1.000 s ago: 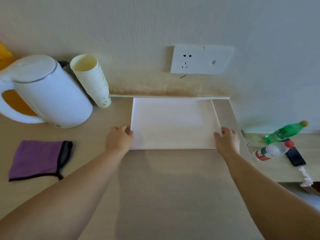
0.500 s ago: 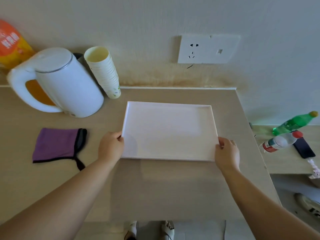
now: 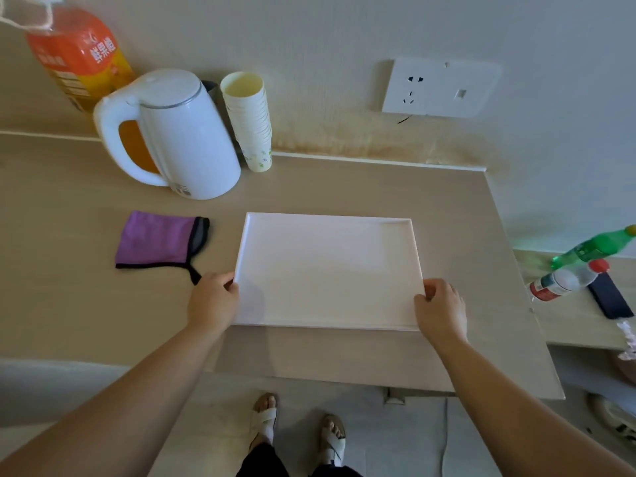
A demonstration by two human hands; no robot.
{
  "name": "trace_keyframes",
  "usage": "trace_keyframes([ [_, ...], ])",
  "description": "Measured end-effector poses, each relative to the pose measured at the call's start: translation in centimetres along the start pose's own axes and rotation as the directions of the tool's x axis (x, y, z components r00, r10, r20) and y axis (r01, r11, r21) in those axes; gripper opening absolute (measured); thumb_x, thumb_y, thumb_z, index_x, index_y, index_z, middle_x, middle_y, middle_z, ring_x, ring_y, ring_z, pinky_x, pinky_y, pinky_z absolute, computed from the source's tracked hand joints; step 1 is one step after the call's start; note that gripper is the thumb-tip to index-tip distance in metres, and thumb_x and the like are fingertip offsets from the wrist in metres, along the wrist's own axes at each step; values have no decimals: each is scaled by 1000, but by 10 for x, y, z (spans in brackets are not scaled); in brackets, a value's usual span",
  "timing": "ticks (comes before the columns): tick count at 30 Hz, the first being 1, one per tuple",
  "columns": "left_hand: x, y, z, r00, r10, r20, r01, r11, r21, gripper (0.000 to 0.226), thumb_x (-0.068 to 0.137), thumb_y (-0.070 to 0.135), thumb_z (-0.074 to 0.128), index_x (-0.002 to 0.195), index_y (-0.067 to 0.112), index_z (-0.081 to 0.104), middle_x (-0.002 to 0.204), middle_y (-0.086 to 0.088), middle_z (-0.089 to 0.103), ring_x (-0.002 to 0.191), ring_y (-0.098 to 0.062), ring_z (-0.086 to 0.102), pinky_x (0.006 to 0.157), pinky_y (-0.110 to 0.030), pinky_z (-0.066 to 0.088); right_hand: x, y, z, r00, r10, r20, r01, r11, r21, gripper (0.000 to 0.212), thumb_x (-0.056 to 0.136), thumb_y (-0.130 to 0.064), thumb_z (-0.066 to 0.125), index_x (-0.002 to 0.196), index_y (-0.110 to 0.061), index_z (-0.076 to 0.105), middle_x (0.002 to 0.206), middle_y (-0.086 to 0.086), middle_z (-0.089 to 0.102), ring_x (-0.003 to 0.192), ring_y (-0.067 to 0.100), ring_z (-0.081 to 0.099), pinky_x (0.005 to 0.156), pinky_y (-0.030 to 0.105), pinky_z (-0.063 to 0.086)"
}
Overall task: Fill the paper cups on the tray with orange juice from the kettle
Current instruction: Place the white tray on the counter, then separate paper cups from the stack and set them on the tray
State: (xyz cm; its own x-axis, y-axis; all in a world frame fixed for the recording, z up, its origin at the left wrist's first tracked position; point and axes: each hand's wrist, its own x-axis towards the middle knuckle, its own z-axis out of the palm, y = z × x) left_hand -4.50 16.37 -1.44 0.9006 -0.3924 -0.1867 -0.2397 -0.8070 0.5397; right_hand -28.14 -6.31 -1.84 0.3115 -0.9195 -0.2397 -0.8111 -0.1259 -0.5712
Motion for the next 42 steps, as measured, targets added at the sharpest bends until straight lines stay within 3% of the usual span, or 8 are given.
trace_keyframes([
  [4,3,-1,-1,1000,-5,18,5,1000,-1,23,88,4,48,97,2,68,100,-16,65,88,-34,57,67,-31,39,1,-5,-3,998,54,34,-54,999,-7,13,81,-12,50,93,-13,55,89,1,57,95,28,51,76,39,45],
  [9,7,3,-8,996,-48,78,48,999,-4,15,89,11,52,87,2,64,93,-15,67,77,-29,56,62,-29,39,-1,-12,-6,995,100,12,-101,995,26,46,84,-22,58,127,-13,44,115,5,55,110,29,48,93,44,43],
  [14,31,23,-31,996,-39,76,39,999,3,54,88,33,61,132,4,46,131,-15,48,117,-30,50,89,-37,43,6,-62,0,984,-116,-134,114,993,-18,52,86,-25,61,134,-12,44,134,10,44,121,32,38,101,38,30],
  [18,71,70,-62,993,86,78,-70,980,-186,68,89,29,60,146,11,27,146,-11,35,133,-26,36,103,-33,32,28,-144,14,946,-312,90,297,944,144,56,90,-28,60,139,-16,36,129,2,47,115,23,48,95,25,37],
  [27,168,122,-88,977,102,185,23,820,-572,74,83,12,60,147,21,23,124,7,43,112,-13,44,86,-24,33,75,-315,37,889,-296,350,90,862,499,53,100,-49,30,140,-16,38,127,5,48,111,25,49,85,41,47],
  [31,220,108,-54,968,174,183,7,708,-706,90,48,27,64,133,36,38,121,7,60,113,-22,57,95,-49,49,96,-336,54,884,-198,422,-24,885,464,61,97,-57,26,144,-20,35,139,4,42,123,27,44,91,45,45],
  [36,217,138,-57,995,101,18,-59,703,-708,54,80,-2,63,122,20,38,99,8,53,81,0,54,66,1,38,123,-359,69,849,-146,508,-157,848,506,69,93,-66,28,146,-23,34,150,3,34,130,30,39,97,50,40],
  [42,220,144,-45,994,96,-50,-102,684,-722,67,71,14,76,127,16,41,112,-3,65,99,-20,65,75,-31,57,129,-365,82,790,-183,585,-244,781,574,62,92,-68,27,127,-25,55,132,-3,53,117,26,55,81,40,49],
])
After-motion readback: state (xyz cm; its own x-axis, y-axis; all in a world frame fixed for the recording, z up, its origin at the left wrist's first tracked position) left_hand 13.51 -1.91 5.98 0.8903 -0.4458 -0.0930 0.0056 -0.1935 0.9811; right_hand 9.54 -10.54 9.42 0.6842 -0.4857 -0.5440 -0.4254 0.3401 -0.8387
